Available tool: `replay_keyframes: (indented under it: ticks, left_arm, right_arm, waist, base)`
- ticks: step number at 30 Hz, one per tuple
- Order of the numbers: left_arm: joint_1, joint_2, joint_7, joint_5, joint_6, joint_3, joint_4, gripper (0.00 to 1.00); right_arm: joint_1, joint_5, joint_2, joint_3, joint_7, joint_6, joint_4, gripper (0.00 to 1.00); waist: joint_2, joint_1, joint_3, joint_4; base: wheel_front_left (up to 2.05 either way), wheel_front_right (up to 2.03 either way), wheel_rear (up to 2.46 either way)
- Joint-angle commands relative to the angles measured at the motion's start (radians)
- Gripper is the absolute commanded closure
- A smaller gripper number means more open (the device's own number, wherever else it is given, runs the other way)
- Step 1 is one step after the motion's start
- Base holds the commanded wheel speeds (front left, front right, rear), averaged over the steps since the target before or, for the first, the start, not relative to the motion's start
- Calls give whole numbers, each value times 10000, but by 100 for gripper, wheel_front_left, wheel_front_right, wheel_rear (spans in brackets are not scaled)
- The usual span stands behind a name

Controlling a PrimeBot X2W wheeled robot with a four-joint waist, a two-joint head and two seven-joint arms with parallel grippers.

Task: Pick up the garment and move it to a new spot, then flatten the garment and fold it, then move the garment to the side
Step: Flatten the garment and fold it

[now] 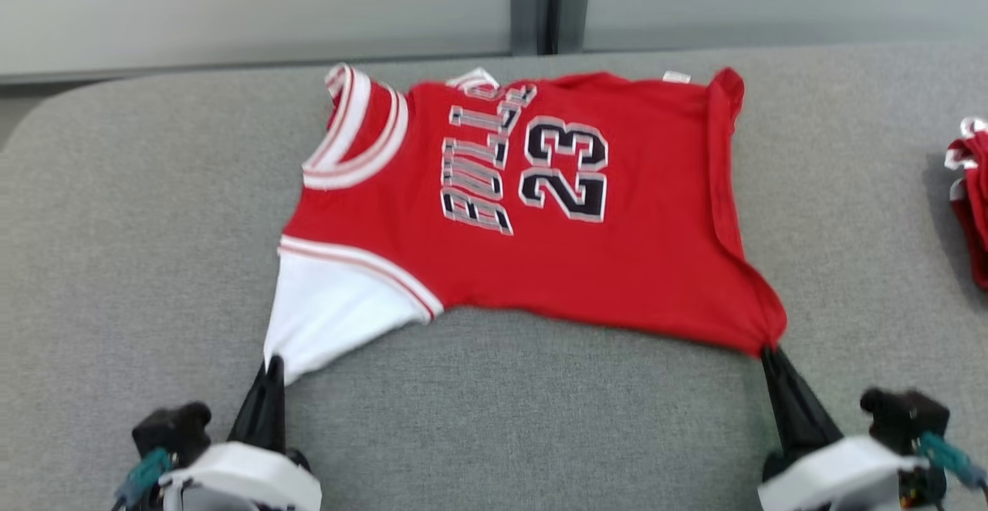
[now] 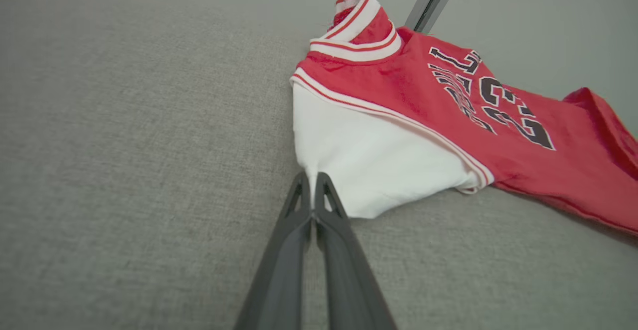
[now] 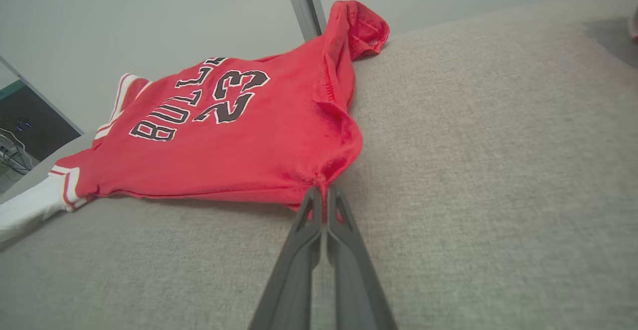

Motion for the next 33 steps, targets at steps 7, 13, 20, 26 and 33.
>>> replay_keyframes:
  ticks: [7,13,20,26,33]
  left_arm:
    - [2888,219,1858,-167,947,102,-3671,100]
    - [4737,484,3738,14,1768,10,-6705,100]
    - [5904,748,5302,205,2409,-80,-9084,100]
    - [6202,767,5927,134,2612,-188,-9839,100]
    - [5338,825,6118,-263,2288,-316,-9128,100]
  right_arm:
    - [2288,-429,43,-735,246,-2,-1066,100]
    - [3640,-956,320,-1477,1132,-2,-2160,100]
    - [4926,-1514,788,-2252,2467,-2,-3407,100]
    - [5556,-1843,1050,-2702,3455,-2,-4296,100]
    - [5121,-1903,1222,-2842,4272,-2,-4560,100]
  waist:
    - [0,0,-1292,295]
    - [0,0,-1962,391]
    - [0,0,-2334,489]
    - [0,0,-2388,408]
    - [0,0,-2057,272]
  base:
    - [0,0,0]
    - [0,0,0]
    - [0,0,0]
    - [0,0,0]
    - [0,0,0]
